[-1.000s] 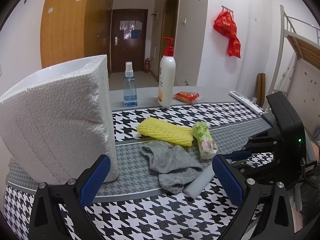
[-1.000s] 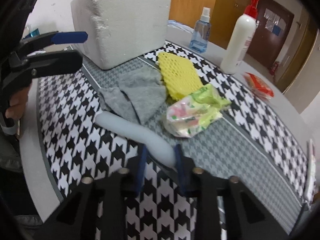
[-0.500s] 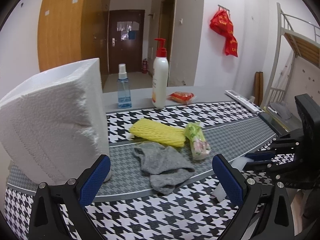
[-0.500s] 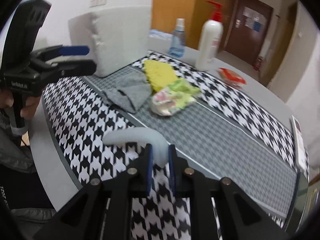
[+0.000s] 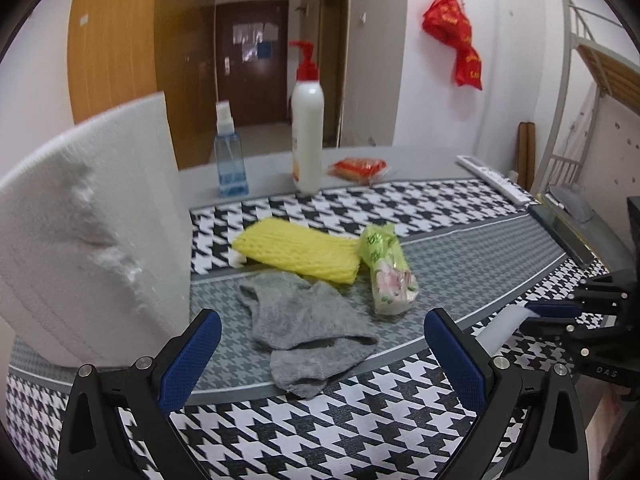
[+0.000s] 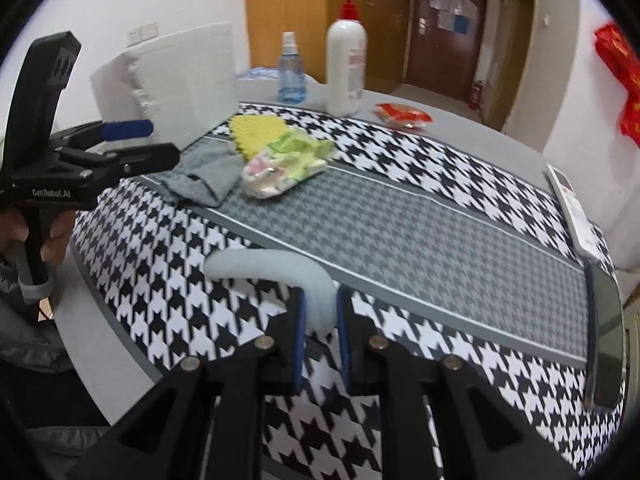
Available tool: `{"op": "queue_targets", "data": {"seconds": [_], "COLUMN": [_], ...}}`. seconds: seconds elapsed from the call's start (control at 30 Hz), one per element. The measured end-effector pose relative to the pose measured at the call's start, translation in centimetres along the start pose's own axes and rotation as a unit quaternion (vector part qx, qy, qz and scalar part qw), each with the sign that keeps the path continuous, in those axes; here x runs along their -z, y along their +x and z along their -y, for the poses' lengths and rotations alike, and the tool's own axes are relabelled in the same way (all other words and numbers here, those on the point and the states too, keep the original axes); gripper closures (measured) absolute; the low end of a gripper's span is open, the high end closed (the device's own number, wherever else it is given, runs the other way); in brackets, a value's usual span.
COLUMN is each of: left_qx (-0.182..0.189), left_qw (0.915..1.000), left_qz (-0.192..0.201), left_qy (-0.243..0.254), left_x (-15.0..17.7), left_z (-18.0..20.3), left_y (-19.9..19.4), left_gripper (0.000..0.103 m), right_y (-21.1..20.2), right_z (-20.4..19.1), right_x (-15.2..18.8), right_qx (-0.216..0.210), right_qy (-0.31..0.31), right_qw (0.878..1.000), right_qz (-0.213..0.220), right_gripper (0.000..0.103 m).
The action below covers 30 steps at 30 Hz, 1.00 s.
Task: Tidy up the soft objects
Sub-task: 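Lift the foam tube with the right gripper while the left gripper closes on the grey sock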
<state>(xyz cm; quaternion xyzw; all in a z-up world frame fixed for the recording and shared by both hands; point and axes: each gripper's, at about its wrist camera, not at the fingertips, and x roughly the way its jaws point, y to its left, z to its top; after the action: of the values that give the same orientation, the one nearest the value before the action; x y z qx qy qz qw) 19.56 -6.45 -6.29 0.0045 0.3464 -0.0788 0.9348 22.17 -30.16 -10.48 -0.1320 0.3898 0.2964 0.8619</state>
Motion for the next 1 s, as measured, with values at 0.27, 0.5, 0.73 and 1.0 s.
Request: {"op": "queue_targets", "data": {"seconds": [0.27,0.5,0.73,1.0], "left_qx": [-0.008,-0.016,-0.019,-0.021], "left_qw": [0.9993,0.9983,0.9974,0.9962], "left_qz": [-0.035,-0.055,-0.068,-0.083], "left_qy": [-0.01,-0.007,-0.014,-0.015], "left_x": [0.1,0.0,-0.1,0.2], "left_z": [0.0,0.4,-0.2,-0.3], "left_y": [2.3,3.6,4.6,5.4], "left_gripper": [0.006,0.009,0.015,0.027], "right_y": [-0.3,-0.5,-1.5,-0.9], "right_z": [-0.2,0.1,0.0,0.1], "right_x": [0.5,0.7,0.4,0.1], "right_qx": [0.008,0.016,0.01,0.001], "right_qy": [-0.008,0.002,-0.003,-0.004], "right_qw": [1.0,1.0,1.0,1.0], "right_qz": [-0.005,-0.001,0.023,0.019], "right_gripper": [0.08,0.07,0.049,0.049]}}
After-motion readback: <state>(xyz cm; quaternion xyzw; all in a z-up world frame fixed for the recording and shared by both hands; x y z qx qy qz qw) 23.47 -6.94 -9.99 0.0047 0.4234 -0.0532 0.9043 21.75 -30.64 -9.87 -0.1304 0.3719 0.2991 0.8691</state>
